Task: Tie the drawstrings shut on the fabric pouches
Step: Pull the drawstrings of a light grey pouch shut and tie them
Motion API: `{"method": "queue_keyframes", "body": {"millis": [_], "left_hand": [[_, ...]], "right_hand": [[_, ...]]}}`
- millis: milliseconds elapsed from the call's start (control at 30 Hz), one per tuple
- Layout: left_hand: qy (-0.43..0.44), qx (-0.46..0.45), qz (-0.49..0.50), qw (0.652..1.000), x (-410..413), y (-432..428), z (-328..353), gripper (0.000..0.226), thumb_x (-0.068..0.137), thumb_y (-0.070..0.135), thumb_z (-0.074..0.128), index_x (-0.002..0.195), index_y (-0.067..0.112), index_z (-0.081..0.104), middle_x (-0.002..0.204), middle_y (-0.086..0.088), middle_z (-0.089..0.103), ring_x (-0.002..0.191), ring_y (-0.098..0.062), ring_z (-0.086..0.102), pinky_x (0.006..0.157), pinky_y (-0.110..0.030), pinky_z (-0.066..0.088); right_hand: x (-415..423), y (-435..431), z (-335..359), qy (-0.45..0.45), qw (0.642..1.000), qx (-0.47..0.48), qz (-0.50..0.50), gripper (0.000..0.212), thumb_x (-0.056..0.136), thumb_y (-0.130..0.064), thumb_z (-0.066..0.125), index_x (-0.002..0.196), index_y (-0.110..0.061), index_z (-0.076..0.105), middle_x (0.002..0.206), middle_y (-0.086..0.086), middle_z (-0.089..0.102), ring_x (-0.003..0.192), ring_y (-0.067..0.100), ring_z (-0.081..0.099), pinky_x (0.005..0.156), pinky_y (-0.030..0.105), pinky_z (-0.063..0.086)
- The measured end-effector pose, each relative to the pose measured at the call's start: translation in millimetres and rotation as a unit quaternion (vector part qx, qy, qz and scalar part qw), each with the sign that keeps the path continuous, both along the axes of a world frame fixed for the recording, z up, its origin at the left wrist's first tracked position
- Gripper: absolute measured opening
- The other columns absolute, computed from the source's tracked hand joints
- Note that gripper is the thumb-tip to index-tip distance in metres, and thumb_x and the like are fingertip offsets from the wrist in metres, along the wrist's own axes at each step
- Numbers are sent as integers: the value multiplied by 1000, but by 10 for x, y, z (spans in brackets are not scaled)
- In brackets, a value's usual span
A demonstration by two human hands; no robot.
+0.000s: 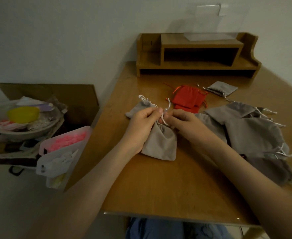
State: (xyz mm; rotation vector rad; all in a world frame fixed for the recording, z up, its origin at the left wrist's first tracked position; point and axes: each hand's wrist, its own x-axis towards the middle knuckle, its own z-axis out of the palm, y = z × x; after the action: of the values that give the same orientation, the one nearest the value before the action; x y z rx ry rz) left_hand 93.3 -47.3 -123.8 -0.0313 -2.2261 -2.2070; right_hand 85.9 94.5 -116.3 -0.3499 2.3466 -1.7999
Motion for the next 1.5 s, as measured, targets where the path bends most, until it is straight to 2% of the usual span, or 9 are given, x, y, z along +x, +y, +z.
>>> {"method": "queue_keyframes", "body": {"millis": [100, 233, 400, 500, 633, 833, 1100, 1267, 1500], "left_hand": [[2, -10, 10, 1000, -15, 3, -16, 31, 96, 24, 54, 101, -4, 66, 94, -28, 63, 84, -27, 59, 81, -39, 51], [14, -27, 15, 999, -15, 3, -23, 19, 96, 25, 55, 95, 18, 72, 92, -10, 70, 89, -22, 66, 87, -40, 54], [78, -84, 17, 993, 5, 1, -44, 18, 96, 25, 55, 100, 15, 70, 87, 0, 71, 87, -14, 67, 85, -34, 55], [20, -1, -3, 1000, 16, -11, 17, 14, 95, 22, 56, 94, 18, 69, 74, 4, 69, 70, -8, 65, 69, -23, 54], [-83, 169, -107, 976, -18, -49, 113, 24, 95, 14, 52, 75, 14, 66, 66, -1, 59, 57, -7, 55, 56, -19, 48], [-77, 145, -132, 978, -35, -106, 181, 21, 93, 8, 51, 74, 11, 59, 65, 2, 63, 55, -2, 54, 53, -13, 45], [67, -110, -87, 988, -27, -171, 100, 7, 85, 4, 66, 86, 11, 67, 77, 8, 67, 73, 0, 61, 67, -14, 47], [218, -353, 2, 910, 18, -90, -2, 11, 87, 10, 66, 82, 17, 61, 57, 12, 43, 54, -3, 45, 53, -13, 36], [405, -429, 87, 803, -42, -83, -133, 11, 84, 4, 64, 77, 4, 56, 73, 2, 45, 71, -6, 37, 68, -11, 35]], "right_hand": [[-15, 11, 22, -55, 996, -66, -10, 27, 94, -13, 47, 105, 2, 67, 94, 12, 65, 83, 20, 58, 69, 27, 44], [-14, -1, -5, -18, 999, -38, 7, 33, 91, -33, 59, 102, -3, 67, 96, 15, 66, 85, 26, 63, 76, 33, 49], [-30, 2, -36, -1, 999, -46, 20, 8, 89, -16, 64, 83, -12, 67, 78, 1, 67, 71, 7, 63, 63, 19, 51], [-48, 31, -24, -25, 996, -77, 42, 10, 89, -17, 62, 81, -13, 66, 71, -3, 65, 62, 4, 60, 56, 18, 46], [-57, 63, -26, -95, 975, -174, 97, 11, 82, -18, 62, 85, -9, 67, 81, 6, 65, 74, 16, 59, 69, 29, 47], [-12, 43, 8, -123, 957, -232, 120, 11, 92, -2, 48, 85, -2, 57, 72, 2, 65, 63, 8, 62, 57, 19, 51], [-35, 94, 24, -65, 991, -90, 78, 17, 97, -3, 45, 82, -6, 51, 53, -6, 52, 39, 0, 45, 39, 9, 33], [-82, 57, -53, -15, 998, -25, 52, 20, 98, -3, 45, 78, -9, 47, 69, 7, 43, 59, 12, 39, 50, 14, 33], [-86, 31, -20, -1, 999, -35, 11, 22, 102, -18, 41, 84, -7, 49, 65, 2, 43, 48, 3, 39, 48, 14, 34]]}}
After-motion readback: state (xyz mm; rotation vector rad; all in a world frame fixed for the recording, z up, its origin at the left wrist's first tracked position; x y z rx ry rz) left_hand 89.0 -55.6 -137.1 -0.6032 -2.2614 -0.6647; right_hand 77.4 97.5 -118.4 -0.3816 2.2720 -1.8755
